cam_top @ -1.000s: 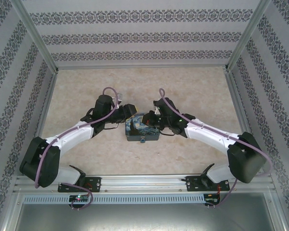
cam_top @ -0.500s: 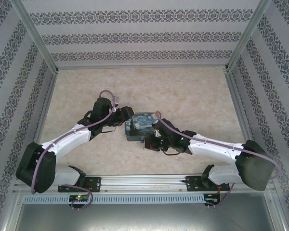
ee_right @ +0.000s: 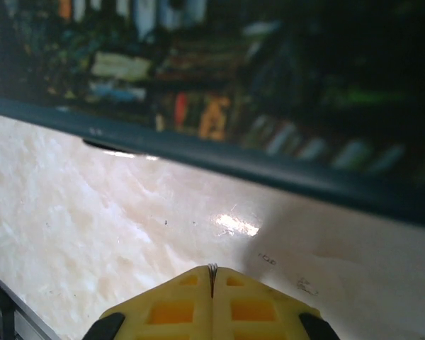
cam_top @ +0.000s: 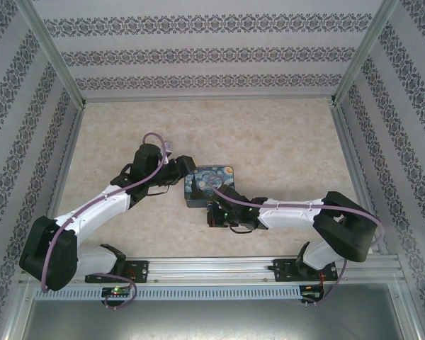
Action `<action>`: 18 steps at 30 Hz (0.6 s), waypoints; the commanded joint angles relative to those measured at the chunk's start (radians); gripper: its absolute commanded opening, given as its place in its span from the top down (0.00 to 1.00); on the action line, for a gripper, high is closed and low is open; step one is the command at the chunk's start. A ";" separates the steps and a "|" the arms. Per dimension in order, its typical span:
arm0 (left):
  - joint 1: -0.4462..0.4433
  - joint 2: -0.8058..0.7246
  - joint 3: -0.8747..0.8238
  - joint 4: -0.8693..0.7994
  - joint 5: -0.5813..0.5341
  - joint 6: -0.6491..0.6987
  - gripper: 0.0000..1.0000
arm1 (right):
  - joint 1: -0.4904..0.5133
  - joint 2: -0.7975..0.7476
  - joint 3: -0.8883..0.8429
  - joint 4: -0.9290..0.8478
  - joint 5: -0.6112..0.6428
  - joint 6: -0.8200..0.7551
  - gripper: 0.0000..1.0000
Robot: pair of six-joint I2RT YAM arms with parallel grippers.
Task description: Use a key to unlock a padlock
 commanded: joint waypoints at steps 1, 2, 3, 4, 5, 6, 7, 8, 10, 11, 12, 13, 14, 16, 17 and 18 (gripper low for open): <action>-0.009 -0.022 -0.010 -0.021 -0.015 0.002 0.45 | 0.015 0.027 -0.032 -0.120 -0.034 0.027 1.00; -0.009 -0.022 -0.008 -0.021 -0.015 0.002 0.45 | 0.015 0.021 -0.035 -0.122 -0.033 0.026 1.00; -0.008 -0.021 -0.008 -0.021 -0.015 0.002 0.45 | 0.016 0.012 -0.038 -0.126 -0.032 0.028 1.00; -0.009 -0.021 -0.008 -0.021 -0.016 0.002 0.45 | 0.016 0.003 -0.044 -0.131 -0.029 0.028 1.00; -0.010 -0.019 -0.008 -0.021 -0.017 0.003 0.45 | 0.017 -0.009 -0.051 -0.131 -0.024 0.034 0.97; -0.009 -0.020 -0.008 -0.021 -0.017 0.003 0.45 | 0.017 -0.021 -0.059 -0.132 -0.021 0.038 0.97; -0.009 -0.018 -0.009 -0.021 -0.017 0.002 0.45 | 0.017 -0.032 -0.067 -0.134 -0.017 0.042 0.96; -0.009 -0.018 -0.010 -0.019 -0.017 0.000 0.45 | 0.017 -0.041 -0.074 -0.138 -0.017 0.042 0.94; -0.009 -0.018 -0.010 -0.017 -0.015 0.001 0.45 | 0.017 -0.062 -0.088 -0.150 -0.010 0.047 0.85; -0.010 -0.018 -0.011 -0.017 -0.015 0.000 0.45 | 0.018 -0.074 -0.097 -0.157 -0.005 0.051 0.77; -0.008 -0.018 -0.013 -0.015 -0.015 0.000 0.45 | 0.018 -0.089 -0.106 -0.165 0.002 0.055 0.68; -0.008 -0.019 -0.014 -0.015 -0.014 0.001 0.45 | 0.018 -0.104 -0.112 -0.175 0.009 0.057 0.61; -0.009 -0.020 -0.014 -0.015 -0.015 0.001 0.45 | 0.020 -0.121 -0.115 -0.189 0.018 0.057 0.56; -0.009 -0.019 -0.013 -0.014 -0.014 0.001 0.45 | 0.023 -0.153 -0.112 -0.228 0.033 0.047 0.50; -0.008 -0.018 -0.014 -0.015 -0.014 0.001 0.45 | 0.026 -0.164 -0.105 -0.250 0.044 0.037 0.48; -0.008 -0.018 -0.014 -0.014 -0.014 0.001 0.45 | 0.031 -0.175 -0.091 -0.284 0.056 0.018 0.44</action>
